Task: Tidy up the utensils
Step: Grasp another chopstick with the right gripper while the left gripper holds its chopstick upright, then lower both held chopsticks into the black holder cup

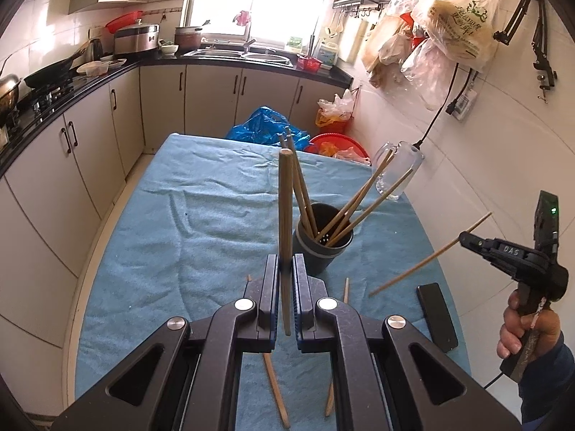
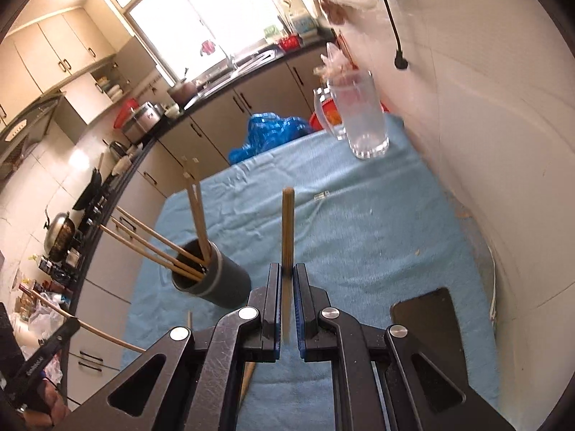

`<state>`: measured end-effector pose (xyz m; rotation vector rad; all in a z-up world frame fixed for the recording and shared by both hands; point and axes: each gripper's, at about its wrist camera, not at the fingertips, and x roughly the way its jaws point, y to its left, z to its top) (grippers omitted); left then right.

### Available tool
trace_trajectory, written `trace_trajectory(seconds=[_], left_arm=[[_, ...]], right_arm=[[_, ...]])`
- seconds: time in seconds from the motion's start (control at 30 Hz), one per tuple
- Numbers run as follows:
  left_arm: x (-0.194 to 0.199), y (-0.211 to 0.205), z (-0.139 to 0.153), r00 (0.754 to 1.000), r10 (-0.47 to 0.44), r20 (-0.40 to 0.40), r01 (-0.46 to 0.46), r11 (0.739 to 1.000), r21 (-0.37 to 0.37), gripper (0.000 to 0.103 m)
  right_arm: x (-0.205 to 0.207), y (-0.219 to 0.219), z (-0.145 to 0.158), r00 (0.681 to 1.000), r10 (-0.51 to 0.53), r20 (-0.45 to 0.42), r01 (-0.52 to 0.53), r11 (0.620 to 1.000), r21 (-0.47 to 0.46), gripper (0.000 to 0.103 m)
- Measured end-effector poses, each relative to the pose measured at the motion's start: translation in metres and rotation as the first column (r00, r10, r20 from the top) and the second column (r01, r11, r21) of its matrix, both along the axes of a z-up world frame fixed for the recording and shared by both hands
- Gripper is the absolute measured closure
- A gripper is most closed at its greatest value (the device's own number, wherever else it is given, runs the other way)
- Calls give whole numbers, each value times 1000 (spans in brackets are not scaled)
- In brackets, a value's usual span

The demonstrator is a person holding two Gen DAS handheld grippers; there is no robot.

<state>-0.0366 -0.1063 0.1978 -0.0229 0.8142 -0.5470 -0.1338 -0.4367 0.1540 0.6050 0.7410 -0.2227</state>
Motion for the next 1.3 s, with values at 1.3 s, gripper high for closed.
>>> trace_trajectory(seconds=[1.3], left_arm=[[71, -57, 68, 997, -40, 67, 45, 995, -85, 97]], right_arm=[[55, 23, 99, 979, 110, 172, -115, 993, 20, 96]])
